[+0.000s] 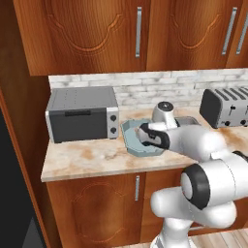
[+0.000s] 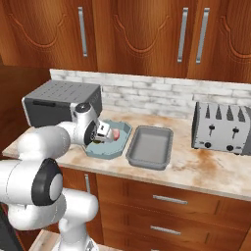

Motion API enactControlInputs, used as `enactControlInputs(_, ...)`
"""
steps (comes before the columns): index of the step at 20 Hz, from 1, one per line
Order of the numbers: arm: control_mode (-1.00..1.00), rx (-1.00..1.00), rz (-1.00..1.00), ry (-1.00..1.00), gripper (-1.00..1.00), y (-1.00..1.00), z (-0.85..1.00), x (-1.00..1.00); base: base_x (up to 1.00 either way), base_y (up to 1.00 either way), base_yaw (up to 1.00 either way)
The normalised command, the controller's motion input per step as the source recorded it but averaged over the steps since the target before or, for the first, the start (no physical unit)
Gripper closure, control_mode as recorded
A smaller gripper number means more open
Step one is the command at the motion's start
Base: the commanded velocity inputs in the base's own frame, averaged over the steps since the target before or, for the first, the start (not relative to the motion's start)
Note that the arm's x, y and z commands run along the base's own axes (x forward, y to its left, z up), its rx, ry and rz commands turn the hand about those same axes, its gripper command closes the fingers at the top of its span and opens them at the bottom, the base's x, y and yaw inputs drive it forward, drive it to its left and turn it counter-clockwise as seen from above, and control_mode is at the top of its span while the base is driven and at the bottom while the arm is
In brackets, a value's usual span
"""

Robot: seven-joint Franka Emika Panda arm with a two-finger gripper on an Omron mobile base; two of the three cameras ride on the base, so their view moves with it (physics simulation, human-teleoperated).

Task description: Place one lemon and one steak in each tupperware on the nearby counter, to pack two identical lunches.

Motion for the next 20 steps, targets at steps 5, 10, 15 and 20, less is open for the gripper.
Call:
enactControlInputs(5,-1.0,0.0,0.0,0.07,1.0,0.0,-0.26,0.54,0.0,0.0,0.0)
enactControlInputs(10,-1.0,0.0,0.0,0.06,1.0,0.0,-0.37,0.53,0.0,0.0,0.0)
enactControlInputs(15,-1.0,0.0,0.0,0.04,-1.0,0.0,-0.37,0.45,0.0,0.0,0.0)
enactControlInputs(20,-1.0,0.0,0.0,0.03,-1.0,-0.05,-0.43,0.43,0.0,0.0,0.0)
